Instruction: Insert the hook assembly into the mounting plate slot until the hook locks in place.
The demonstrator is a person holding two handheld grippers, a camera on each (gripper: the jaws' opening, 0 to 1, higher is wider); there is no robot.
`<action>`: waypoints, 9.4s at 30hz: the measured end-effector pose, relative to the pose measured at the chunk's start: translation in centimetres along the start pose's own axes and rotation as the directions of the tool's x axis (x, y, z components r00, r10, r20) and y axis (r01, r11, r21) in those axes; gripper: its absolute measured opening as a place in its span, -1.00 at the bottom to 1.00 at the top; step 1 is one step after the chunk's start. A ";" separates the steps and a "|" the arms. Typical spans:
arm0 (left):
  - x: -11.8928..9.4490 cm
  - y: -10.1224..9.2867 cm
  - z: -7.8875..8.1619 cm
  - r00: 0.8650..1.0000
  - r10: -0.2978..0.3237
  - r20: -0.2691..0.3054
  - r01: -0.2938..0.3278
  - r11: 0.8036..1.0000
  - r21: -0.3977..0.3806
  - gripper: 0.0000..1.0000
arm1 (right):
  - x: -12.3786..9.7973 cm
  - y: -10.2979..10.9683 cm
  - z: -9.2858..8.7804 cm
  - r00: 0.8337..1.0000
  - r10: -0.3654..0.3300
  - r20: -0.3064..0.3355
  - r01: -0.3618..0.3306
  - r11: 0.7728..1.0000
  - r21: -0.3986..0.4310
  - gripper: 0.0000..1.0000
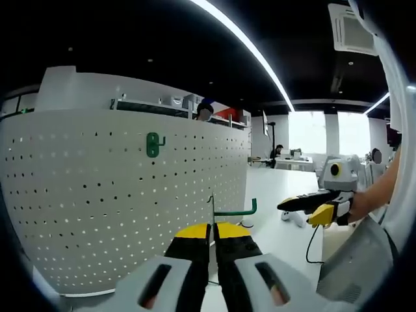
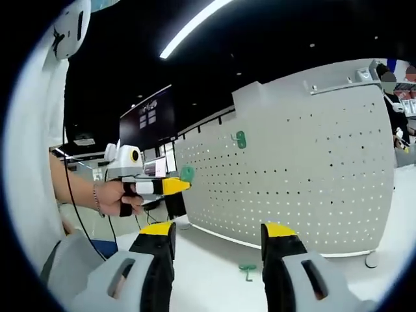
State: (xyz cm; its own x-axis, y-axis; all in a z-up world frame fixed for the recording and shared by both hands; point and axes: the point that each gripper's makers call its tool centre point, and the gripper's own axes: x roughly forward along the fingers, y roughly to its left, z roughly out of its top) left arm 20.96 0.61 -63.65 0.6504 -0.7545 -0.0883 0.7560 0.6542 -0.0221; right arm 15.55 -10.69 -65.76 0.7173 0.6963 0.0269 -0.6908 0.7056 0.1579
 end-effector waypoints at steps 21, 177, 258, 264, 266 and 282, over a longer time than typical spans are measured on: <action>0.1 -0.5 0.1 0.999 0.050 0.005 -0.050 0.998 0.034 -0.97 | 4.2 2.4 1.5 0.993 0.084 0.079 -0.093 0.988 0.121 -0.08; 0.5 0.0 -2.2 0.987 0.130 -0.093 -0.129 0.991 0.017 0.93 | 9.6 0.2 3.3 0.972 -0.233 -0.013 0.231 0.969 -0.090 -1.00; -1.8 -0.5 -3.8 0.987 0.127 -0.099 -0.131 0.991 -0.037 0.83 | 17.2 -10.1 12.1 0.867 -0.449 0.215 0.478 0.872 -0.104 -0.98; -1.7 -0.9 -3.9 0.987 0.118 -0.106 -0.123 0.992 -0.041 0.81 | 17.3 -10.1 12.0 0.857 -0.463 0.225 0.494 0.863 -0.105 -0.98; -1.7 -1.0 -3.9 0.987 0.116 -0.108 -0.120 0.992 -0.037 0.81 | 17.4 -10.2 12.0 0.844 -0.482 0.234 0.518 0.846 -0.127 -0.98; -3.0 0.5 -4.1 0.981 0.158 -0.109 -0.164 0.986 -0.041 0.78 | 17.6 -10.3 11.7 0.771 -0.577 0.269 0.622 0.773 -0.125 -0.97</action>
State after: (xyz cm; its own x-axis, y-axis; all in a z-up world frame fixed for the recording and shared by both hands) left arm 19.10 3.37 -67.44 0.7499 -0.6312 -0.1982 0.6357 0.7704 -0.0486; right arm 36.33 -7.24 -55.31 0.9761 0.0948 0.1958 -0.0998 0.9949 0.0158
